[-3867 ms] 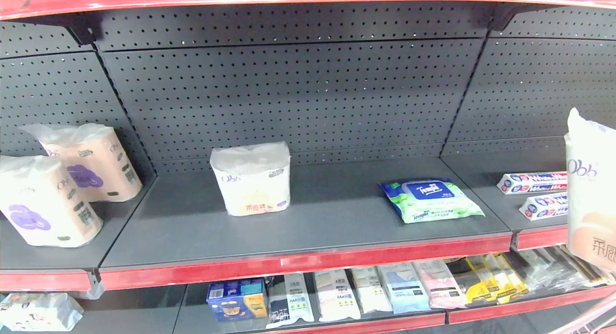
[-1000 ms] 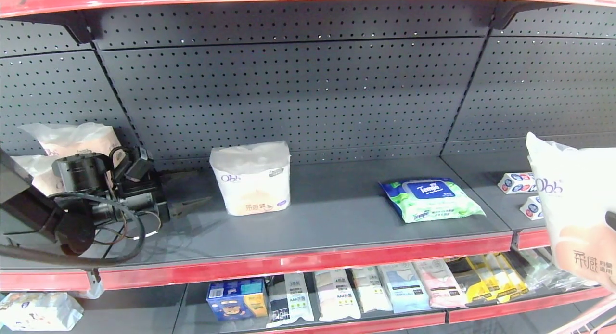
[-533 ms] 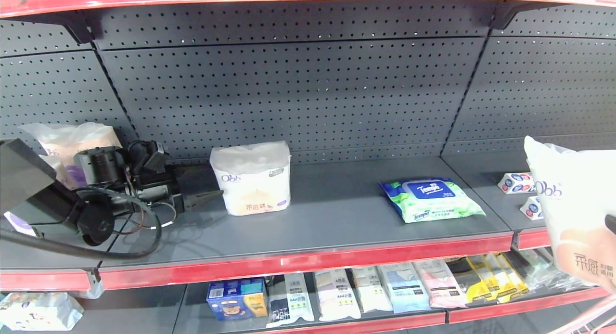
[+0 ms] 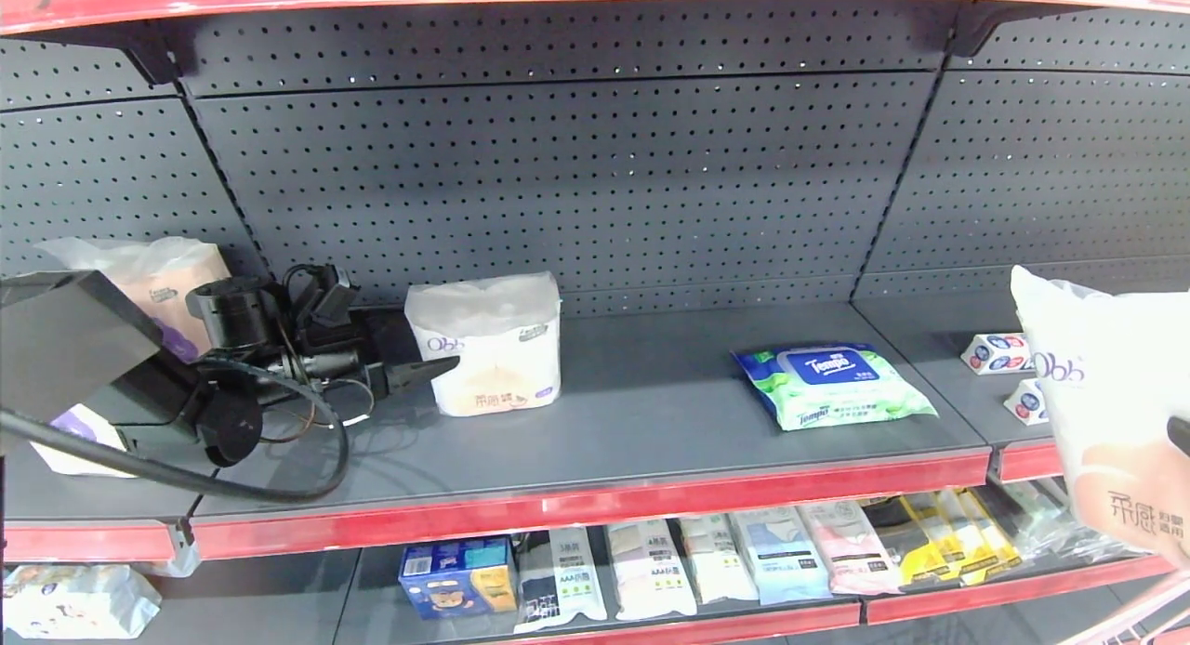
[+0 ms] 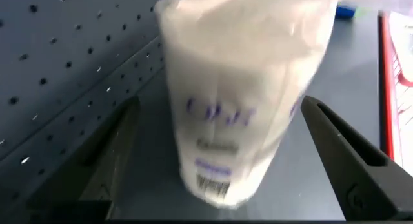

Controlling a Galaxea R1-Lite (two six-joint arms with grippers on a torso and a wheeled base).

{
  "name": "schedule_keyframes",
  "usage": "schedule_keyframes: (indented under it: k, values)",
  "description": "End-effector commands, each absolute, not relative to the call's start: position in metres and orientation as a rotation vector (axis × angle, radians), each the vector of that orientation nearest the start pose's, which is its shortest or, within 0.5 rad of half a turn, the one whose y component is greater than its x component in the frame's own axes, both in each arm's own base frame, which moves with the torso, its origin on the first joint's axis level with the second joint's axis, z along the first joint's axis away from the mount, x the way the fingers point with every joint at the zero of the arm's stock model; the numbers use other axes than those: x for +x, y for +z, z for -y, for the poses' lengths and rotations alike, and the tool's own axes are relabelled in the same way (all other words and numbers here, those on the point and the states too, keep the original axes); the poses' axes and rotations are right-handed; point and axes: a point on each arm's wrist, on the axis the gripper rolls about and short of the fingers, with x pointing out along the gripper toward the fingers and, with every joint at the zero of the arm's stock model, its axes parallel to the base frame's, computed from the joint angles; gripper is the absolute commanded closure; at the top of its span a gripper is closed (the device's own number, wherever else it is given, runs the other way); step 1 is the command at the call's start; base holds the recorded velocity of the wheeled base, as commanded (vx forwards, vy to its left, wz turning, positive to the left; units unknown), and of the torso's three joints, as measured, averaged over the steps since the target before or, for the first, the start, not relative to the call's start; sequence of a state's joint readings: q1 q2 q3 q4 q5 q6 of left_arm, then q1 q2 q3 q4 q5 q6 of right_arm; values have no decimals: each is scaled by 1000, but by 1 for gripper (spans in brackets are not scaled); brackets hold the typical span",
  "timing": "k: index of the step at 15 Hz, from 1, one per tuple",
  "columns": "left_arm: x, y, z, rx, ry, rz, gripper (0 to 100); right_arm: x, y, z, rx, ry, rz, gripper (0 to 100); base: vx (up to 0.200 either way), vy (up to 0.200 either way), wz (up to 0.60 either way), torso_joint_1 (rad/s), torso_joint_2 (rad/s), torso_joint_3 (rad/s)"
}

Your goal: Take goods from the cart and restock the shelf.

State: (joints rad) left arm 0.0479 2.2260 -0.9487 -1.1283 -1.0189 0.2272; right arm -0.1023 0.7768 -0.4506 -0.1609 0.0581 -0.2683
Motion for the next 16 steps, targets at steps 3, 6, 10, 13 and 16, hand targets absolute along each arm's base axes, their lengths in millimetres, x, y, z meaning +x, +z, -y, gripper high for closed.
schedule_keyframes:
  k: [3,6,10,13,16]
  values:
    - [407,71,8,129,-982,0,0,76,209,7,-256,-22,-169,100,0,0,0,0,0,0]
    - [407,70,16,127,-1003,-1,0,76,209,7,-258,-22,-169,100,0,0,0,0,0,0]
    - [410,73,24,104,-1014,-4,0,76,209,7,-258,-23,-169,100,0,0,0,0,0,0]
    - [417,69,32,108,-1021,4,0,77,208,7,-257,-21,-173,100,0,0,0,0,0,0]
    - [418,66,34,104,-1028,-4,0,76,208,7,-257,-23,-172,100,0,0,0,0,0,0]
